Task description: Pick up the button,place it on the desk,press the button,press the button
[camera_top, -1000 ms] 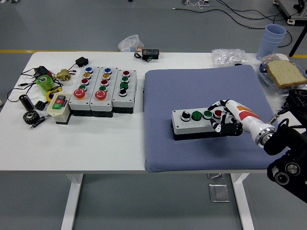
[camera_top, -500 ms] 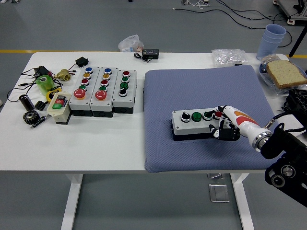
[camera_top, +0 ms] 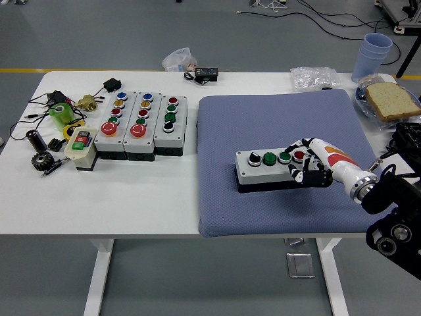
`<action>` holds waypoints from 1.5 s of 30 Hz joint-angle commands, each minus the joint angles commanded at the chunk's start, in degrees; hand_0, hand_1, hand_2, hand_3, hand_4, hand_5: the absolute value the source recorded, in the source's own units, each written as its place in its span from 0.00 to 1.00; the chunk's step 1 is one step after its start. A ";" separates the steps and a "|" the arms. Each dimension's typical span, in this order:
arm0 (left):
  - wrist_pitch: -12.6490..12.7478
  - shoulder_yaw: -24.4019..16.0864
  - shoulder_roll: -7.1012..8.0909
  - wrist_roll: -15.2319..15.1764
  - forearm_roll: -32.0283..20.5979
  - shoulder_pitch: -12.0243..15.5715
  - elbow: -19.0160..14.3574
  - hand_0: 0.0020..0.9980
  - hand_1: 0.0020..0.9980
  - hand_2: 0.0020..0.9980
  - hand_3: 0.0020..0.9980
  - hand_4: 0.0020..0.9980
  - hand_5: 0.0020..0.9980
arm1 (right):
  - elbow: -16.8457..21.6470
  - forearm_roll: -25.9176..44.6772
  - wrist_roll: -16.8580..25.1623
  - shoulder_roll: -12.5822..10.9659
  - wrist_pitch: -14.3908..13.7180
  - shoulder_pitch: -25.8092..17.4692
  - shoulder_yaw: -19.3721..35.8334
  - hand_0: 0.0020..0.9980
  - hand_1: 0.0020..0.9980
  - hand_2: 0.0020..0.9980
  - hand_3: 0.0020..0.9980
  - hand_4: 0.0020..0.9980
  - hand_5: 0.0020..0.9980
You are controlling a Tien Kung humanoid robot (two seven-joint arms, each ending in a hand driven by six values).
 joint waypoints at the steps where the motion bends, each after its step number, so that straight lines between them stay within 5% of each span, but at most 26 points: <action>1: 0.00 0.01 0.00 -0.01 -0.03 0.01 0.00 0.56 0.42 0.43 0.43 0.27 0.39 | 0.79 0.61 0.82 -0.22 -0.96 -0.31 1.43 0.16 0.00 0.23 0.71 0.59 0.19; 3: 0.00 0.01 0.00 -0.03 -0.04 0.03 0.00 0.56 0.42 0.43 0.43 0.27 0.39 | 1.58 2.95 2.88 -0.48 -2.34 -0.96 3.51 0.16 0.00 0.23 0.71 0.59 0.19; 4: -0.02 0.01 0.00 -0.03 0.00 0.04 0.00 0.56 0.42 0.43 0.43 0.27 0.39 | 1.62 4.97 4.79 -0.49 -3.78 -1.63 5.12 0.44 0.40 0.53 0.79 0.69 0.26; 9: -0.01 0.05 0.00 -0.07 -0.06 0.03 0.00 0.56 0.42 0.43 0.43 0.27 0.39 | -0.03 15.55 13.35 -0.37 -7.01 -3.70 11.19 0.44 0.40 0.53 0.79 0.69 0.26; 10: -0.01 0.06 0.00 -0.08 -0.09 0.03 0.00 0.56 0.42 0.43 0.43 0.27 0.39 | -0.19 17.79 14.69 -0.37 -7.12 -3.84 11.68 0.66 0.64 0.73 0.81 0.71 0.32; 15: 0.05 -0.09 0.00 -0.02 0.08 0.05 0.00 0.56 0.42 0.43 0.43 0.27 0.39 | -3.47 30.08 25.26 0.30 -7.61 -6.74 17.55 0.66 0.64 0.73 0.81 0.71 0.32; 16: 0.06 -0.10 0.00 -0.02 0.06 0.06 0.00 0.56 0.42 0.43 0.43 0.27 0.39 | -3.76 32.31 27.23 0.39 -7.59 -7.07 18.33 0.78 0.75 0.85 0.83 0.76 0.41; 22: 0.03 -0.42 0.00 0.09 0.73 0.18 0.00 0.56 0.42 0.43 0.43 0.27 0.39 | -7.25 46.83 33.42 1.36 -3.31 -10.73 24.15 0.80 0.77 0.85 0.83 0.76 0.43; 34: -0.03 -1.00 0.00 0.21 1.85 0.39 0.00 0.56 0.42 0.43 0.43 0.27 0.39 | -12.59 74.65 32.81 3.28 2.73 -17.29 29.22 0.80 0.76 0.81 0.79 0.76 0.51; 45: -0.10 -0.88 0.00 0.18 1.91 0.42 0.00 0.56 0.42 0.43 0.43 0.27 0.39 | -14.40 68.27 32.66 3.97 4.95 -20.12 31.16 0.80 0.76 0.80 0.78 0.76 0.53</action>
